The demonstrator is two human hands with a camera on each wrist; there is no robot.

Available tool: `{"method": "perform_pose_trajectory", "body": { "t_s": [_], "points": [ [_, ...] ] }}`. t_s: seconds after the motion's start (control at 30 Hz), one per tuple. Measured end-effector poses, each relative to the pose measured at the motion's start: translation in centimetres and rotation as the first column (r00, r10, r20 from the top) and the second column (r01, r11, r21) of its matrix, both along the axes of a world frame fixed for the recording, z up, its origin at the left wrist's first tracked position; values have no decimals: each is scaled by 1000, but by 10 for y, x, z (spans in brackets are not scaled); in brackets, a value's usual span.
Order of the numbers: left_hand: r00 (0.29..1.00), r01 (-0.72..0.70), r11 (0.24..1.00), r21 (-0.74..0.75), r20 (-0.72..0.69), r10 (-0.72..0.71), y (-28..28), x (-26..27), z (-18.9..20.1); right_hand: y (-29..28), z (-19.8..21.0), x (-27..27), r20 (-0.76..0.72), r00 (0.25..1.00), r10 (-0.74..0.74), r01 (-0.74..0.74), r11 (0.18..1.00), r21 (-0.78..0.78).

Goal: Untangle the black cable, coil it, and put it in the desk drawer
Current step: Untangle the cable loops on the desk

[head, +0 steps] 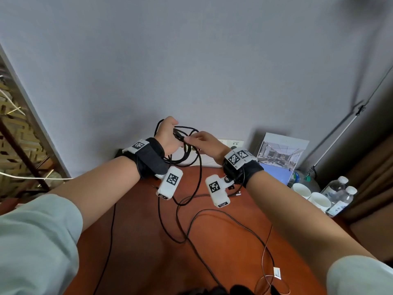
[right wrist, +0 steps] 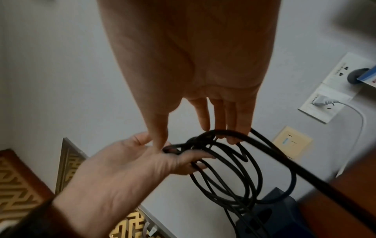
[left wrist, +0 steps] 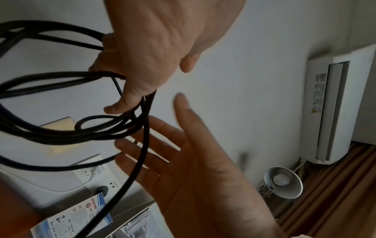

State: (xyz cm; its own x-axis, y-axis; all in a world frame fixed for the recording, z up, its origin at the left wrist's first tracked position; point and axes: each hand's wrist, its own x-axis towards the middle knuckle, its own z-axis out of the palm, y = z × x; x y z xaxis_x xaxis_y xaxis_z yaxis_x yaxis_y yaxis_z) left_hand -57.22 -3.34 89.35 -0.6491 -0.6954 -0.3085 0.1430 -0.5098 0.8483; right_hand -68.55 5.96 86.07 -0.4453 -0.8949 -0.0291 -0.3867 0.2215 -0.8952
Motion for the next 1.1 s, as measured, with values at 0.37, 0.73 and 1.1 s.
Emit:
{"method": "perform_pose_trajectory", "body": {
  "t_s": [0.37, 0.73, 1.1],
  "points": [
    [910, 414, 899, -143, 61, -409, -2, 2, 1, 4, -17, -9, -89, 986, -142, 145, 989, 34],
    [920, 256, 944, -208, 352, -172, -48, 10, -50, 30, -19, -27, 329, 919, -218, 268, 956, -117],
    [672, 686, 705, -181, 530, -518, -37, 8, -65, 44, -3, -39, 416, 896, -157, 293, 912, -287]
  ]
}}
